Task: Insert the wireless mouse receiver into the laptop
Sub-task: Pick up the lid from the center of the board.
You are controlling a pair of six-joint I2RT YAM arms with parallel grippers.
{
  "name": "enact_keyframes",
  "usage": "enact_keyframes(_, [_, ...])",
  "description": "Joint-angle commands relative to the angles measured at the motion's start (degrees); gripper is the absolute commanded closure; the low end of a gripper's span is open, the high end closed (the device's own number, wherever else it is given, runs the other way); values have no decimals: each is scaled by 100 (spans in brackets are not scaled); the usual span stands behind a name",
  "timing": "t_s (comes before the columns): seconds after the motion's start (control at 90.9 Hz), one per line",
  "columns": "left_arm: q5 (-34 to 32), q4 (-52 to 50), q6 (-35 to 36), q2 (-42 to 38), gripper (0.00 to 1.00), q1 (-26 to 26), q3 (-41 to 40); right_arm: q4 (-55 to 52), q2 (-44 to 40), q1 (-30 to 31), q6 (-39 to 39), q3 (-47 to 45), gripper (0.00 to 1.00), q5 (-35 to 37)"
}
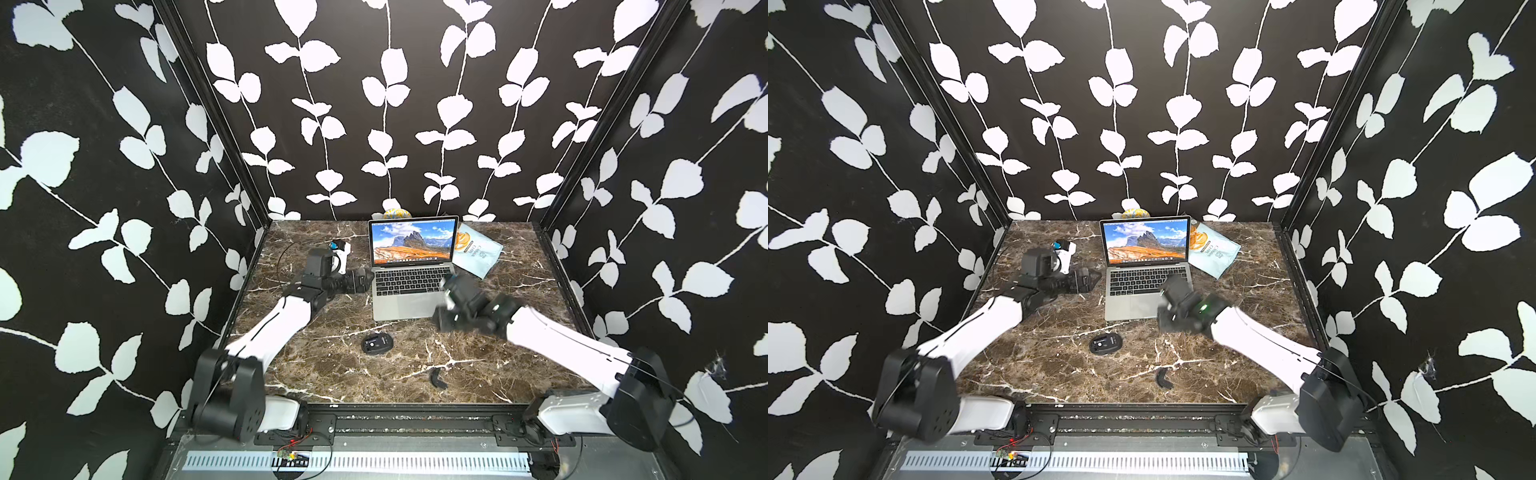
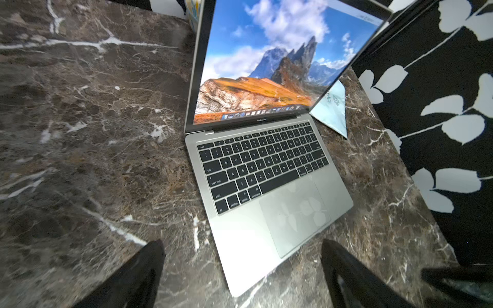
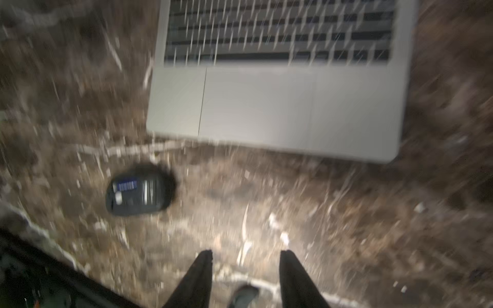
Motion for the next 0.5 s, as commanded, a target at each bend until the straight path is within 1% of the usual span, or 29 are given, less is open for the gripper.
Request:
enact_keyframes(0.0, [-259, -1163, 302, -598, 6, -225, -603, -734, 208, 724, 1436, -288, 59, 223])
enact_keyframes(0.066, [-340, -1184, 194, -965, 6, -456, -847, -564, 517, 1130, 1981, -289, 61, 212])
enact_keyframes(0.121, [-476, -1162, 112, -1169, 6, -655, -992, -467, 751, 1338, 2380, -256, 62, 216])
enact_keyframes(0.231, [-705, -1173, -30, -1446, 6, -989, -1153, -424, 1163, 1635, 2801, -174, 62, 316])
enact_keyframes(0.33, [-732, -1174, -78, -1482, 6, -1084, -1211, -424, 1405, 1740, 2907, -111, 62, 387])
enact_keyframes(0.484, [-748, -1187, -63, -1502, 6, -1109, -1224, -554, 1828, 1769, 2846, 106, 64, 649])
